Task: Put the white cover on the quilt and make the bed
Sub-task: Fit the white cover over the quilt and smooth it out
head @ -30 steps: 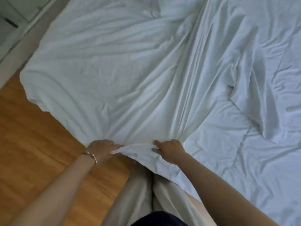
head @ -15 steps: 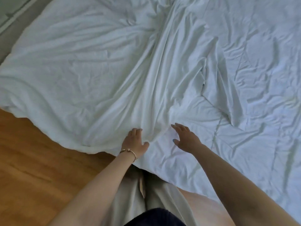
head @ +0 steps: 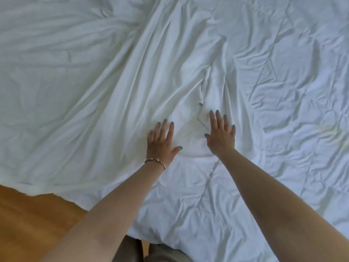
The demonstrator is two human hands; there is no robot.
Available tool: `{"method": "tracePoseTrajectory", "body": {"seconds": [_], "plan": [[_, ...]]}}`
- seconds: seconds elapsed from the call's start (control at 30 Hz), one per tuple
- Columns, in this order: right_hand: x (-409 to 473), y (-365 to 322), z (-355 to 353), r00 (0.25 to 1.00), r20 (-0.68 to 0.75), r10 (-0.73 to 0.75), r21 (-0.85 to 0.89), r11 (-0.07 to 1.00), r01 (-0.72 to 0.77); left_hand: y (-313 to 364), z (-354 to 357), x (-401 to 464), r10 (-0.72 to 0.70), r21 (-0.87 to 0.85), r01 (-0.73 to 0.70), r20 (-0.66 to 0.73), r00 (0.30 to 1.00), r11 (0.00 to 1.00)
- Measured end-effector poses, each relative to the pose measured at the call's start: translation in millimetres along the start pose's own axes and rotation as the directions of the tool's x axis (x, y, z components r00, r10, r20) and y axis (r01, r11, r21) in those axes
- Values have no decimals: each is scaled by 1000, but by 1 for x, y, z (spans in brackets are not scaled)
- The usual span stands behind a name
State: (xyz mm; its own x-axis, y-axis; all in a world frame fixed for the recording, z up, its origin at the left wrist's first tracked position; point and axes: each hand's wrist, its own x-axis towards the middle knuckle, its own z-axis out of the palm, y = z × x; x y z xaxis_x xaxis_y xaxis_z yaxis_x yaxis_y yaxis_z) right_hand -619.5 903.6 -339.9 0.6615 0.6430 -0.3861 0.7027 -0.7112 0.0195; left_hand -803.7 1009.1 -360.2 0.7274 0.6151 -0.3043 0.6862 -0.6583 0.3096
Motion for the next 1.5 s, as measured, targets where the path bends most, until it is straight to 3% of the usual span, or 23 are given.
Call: {"method": "tracePoseTrajectory", "body": {"seconds": [0.07, 0.13, 0.23, 0.33, 0.4, 0.5, 0.6, 0.63, 0.73, 0.8, 0.9, 0.97, 1.1, 1.2, 1.27, 1.33, 1.5], "plan": [[22, 17, -1, 998, 34, 59, 106, 992, -63, 14, 2, 23, 32, 49, -29, -47, 998, 998], [39, 37, -2, 999, 42, 10, 120, 993, -15, 18, -1, 45, 5, 101, 0, -48, 999, 995], [54, 54, -3, 990, -24, -137, -6, 991, 136, 14, -8, 69, -154, 42, 153, 11, 988, 987], [51, 53, -12, 980, 143, -141, 106, 986, 127, 19, -14, 65, -150, 18, 151, -58, 987, 988], [47, 51, -7, 977, 144, -160, 62, 986, 152, 22, -20, 61, -184, -103, 173, -108, 977, 979], [48, 59, -4, 988, 5, -156, -5, 988, 156, 21, -31, 50, -97, -232, 60, -151, 984, 971], [40, 70, -11, 985, -47, -167, 164, 971, 172, 14, -39, 26, -2, -306, -62, -204, 979, 950], [28, 74, -13, 984, -18, -178, 170, 969, 178, 13, -41, 16, 30, -333, -93, -188, 982, 938], [-29, 90, -9, 960, 40, -276, -33, 960, 278, 12, -49, -14, 81, -371, -90, -41, 996, 924], [-70, 95, -5, 968, 44, -249, -94, 963, 252, 12, -52, -33, 56, -314, -16, 119, 991, 949], [-115, 102, -2, 988, 54, -144, -248, 957, 153, 16, -46, -76, -1, -168, 45, 248, 969, 985], [-148, 118, 1, 992, 72, -105, -340, 932, 123, 16, -35, -114, -34, -78, 59, 286, 958, 995], [-227, 159, 17, 997, 81, -6, -391, 920, 37, -10, -13, -198, -119, -149, 173, 314, 942, 974], [-290, 172, 37, 984, 169, 56, -427, 904, 22, -24, 3, -261, -123, -35, 143, 345, 931, 989], [-322, 185, 48, 979, 191, 72, -462, 887, 25, -24, 14, -296, -86, -30, 101, 325, 942, 994], [-338, 201, 43, 986, 143, 81, -468, 884, -4, -18, 17, -319, -60, -135, 92, 228, 972, 987], [-364, 224, 0, 995, 23, 92, -343, 936, -78, -5, -2, -341, -92, -355, 100, 40, 995, 930]]}}
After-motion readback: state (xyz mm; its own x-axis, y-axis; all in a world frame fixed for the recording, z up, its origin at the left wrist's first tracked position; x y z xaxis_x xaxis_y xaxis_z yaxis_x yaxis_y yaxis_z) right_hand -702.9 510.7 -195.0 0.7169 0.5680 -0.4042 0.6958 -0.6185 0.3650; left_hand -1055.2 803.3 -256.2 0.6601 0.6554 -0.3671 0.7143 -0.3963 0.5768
